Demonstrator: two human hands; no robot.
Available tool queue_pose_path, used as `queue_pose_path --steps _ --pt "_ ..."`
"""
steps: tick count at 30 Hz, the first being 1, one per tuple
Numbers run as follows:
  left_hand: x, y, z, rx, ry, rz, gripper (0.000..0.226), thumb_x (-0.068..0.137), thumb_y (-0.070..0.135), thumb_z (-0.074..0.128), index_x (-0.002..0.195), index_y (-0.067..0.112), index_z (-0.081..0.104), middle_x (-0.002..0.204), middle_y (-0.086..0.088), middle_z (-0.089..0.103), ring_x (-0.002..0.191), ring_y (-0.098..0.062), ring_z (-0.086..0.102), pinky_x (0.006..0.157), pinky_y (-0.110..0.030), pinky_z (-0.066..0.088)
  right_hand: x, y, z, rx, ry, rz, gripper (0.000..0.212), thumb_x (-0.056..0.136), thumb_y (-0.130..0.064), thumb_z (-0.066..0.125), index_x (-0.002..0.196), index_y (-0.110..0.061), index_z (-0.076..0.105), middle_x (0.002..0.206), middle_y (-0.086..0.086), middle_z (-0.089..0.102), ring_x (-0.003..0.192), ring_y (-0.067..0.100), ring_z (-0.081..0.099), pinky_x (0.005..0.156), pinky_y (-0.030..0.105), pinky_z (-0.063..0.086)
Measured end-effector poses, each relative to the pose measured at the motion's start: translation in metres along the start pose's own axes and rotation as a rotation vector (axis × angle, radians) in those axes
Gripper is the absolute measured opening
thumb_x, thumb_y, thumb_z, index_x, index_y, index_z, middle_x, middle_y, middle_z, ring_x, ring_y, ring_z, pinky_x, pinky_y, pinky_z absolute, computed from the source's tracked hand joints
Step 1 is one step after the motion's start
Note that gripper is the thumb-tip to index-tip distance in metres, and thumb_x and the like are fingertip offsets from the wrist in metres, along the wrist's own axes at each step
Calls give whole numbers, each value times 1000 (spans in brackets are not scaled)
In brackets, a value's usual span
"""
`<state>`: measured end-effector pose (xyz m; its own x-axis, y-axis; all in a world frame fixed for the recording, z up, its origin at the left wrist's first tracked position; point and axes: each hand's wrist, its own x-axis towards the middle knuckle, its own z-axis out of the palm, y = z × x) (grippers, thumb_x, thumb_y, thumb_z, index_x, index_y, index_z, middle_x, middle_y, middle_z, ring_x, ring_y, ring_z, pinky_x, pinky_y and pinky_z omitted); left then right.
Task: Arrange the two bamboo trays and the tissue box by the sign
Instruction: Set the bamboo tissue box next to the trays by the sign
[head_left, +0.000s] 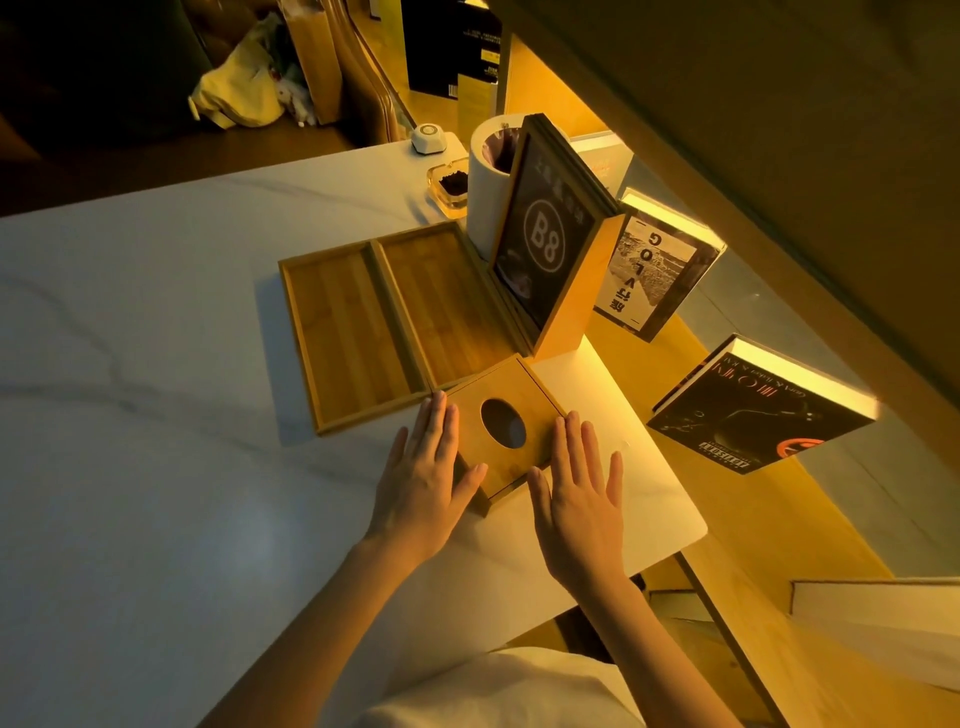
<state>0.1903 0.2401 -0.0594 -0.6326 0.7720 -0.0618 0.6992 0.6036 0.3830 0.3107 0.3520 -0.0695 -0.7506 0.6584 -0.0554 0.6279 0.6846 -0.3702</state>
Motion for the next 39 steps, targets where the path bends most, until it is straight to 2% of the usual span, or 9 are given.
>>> queue_pose_path --steps 5,9,12,16,19,21,23,32,39 --pt "6 -9 0 20 -33 55 88 66 72 -15 136 19 -13 144 3 -17 134 -13 -11 108 -29 7 -3 -6 4 -11 17 42 63 83 -57 -7 137 -27 -18 148 -9 -19 137 14 -22 111 37 -16" --pt "10 -15 0 -4 -40 89 87 69 71 -9 139 19 -9 145 4 -17 135 -13 -11 108 -28 8 -5 -12 8 -3 60 77 62 86 -55 -2 139 -25 -13 149 -9 -14 139 16 -17 112 39 -13" --pt "12 -17 0 -18 -50 107 83 70 72 -7 135 21 -14 145 5 -17 136 -13 -10 109 -28 8 -7 -15 9 -6 81 94 61 87 -54 0 140 -24 -10 149 -8 -10 139 16 -14 112 40 -11" --pt "12 -17 -2 -26 -55 106 82 69 72 -9 133 22 -16 145 5 -17 136 -13 -11 110 -31 8 -6 -17 7 -17 69 96 64 84 -57 -7 138 -24 -11 148 -8 -11 138 15 -15 112 40 -12" --pt "8 -14 -3 -5 -44 100 77 71 69 -8 131 23 -18 145 4 -18 136 -12 -12 112 -34 5 -7 -13 0 -31 28 2 65 85 -58 -4 140 -23 -8 149 -7 -9 139 17 -12 114 38 -11" --pt "0 -13 0 -16 -32 101 75 75 66 -3 133 22 -16 147 3 -15 137 -14 -10 112 -34 5 -10 -9 -3 -87 9 -127 61 91 -54 4 143 -23 3 151 -4 4 140 21 -1 116 37 -12" --pt "-6 -12 4 -31 -39 94 74 76 67 -1 134 22 -14 148 2 -13 139 -16 -8 112 -34 5 -13 -6 -2 -146 -1 -196 57 94 -51 8 144 -23 13 151 -1 17 139 26 13 112 35 -5" --pt "-1 -14 8 7 -35 117 75 78 67 0 136 20 -9 150 -2 -7 139 -22 -3 109 -36 6 -12 -2 2 -194 17 -179 55 95 -47 9 142 -20 20 147 2 27 135 26 25 110 35 1" --pt "15 -2 11 -10 -45 135 76 77 68 -4 135 20 -11 149 -2 -8 139 -22 -1 110 -36 10 0 12 -3 -191 37 -177 54 96 -47 9 142 -20 20 147 2 26 137 26 23 111 36 -1"
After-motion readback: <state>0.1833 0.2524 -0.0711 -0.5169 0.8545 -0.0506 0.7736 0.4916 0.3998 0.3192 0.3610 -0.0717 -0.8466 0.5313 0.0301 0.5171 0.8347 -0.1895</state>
